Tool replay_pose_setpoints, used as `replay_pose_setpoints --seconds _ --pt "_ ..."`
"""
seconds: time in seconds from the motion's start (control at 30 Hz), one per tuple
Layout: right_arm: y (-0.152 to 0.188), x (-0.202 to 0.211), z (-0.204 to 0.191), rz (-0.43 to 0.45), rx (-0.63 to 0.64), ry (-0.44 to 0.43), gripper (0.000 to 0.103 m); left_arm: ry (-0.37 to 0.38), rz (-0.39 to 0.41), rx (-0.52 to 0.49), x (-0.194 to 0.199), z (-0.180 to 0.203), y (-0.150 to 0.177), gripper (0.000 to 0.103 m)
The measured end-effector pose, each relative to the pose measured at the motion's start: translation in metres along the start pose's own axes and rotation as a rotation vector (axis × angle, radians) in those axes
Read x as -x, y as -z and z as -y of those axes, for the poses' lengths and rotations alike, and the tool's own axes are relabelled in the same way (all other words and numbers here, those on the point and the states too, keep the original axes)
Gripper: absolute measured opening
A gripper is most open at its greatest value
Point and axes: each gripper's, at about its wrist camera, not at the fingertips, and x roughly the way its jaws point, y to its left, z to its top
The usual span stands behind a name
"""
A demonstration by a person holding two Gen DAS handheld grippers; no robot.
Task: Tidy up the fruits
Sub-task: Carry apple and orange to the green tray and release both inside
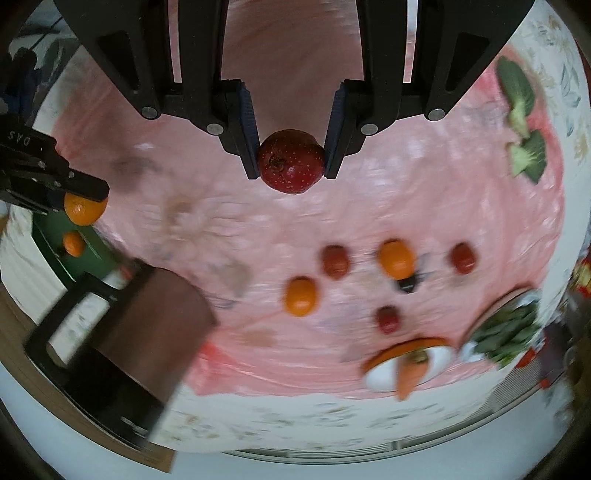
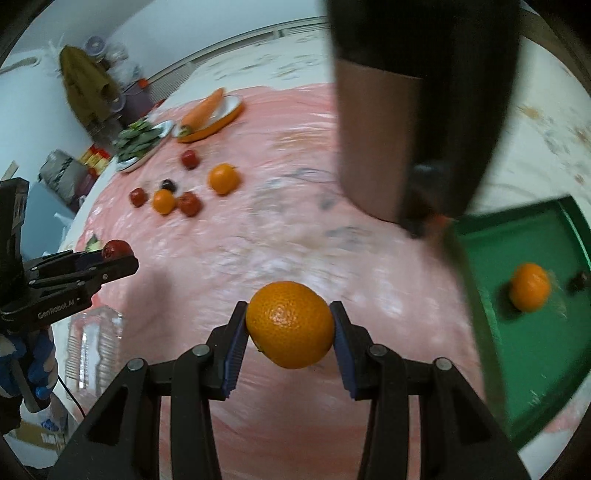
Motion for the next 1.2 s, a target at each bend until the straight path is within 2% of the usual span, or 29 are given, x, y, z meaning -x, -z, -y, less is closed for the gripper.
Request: replay_pose_setpoints --seconds 0.2,0.57,0.87,1.2 --pt "0.012 0.027 0.05 0.021 -0.066 0.069 0.055 0.075 -0.013 -0.115 -0.007 0.065 -0.007 0.029" --pt "0.026 0.06 0.117 0.066 -0.157 0.158 0.055 0.215 -0.015 -0.303 -0.011 0.177 -0.015 0.029" --pt "0.03 0.076 0.169 0.091 -0.215 0.224 0.055 0.291 -0.01 -0.374 -0.022 0.239 -0.028 0.029" --pt "0.031 0.08 0.209 0.106 -0.251 0.268 0.055 0.34 -0.017 -0.417 -0.043 0.286 -0.041 0.029"
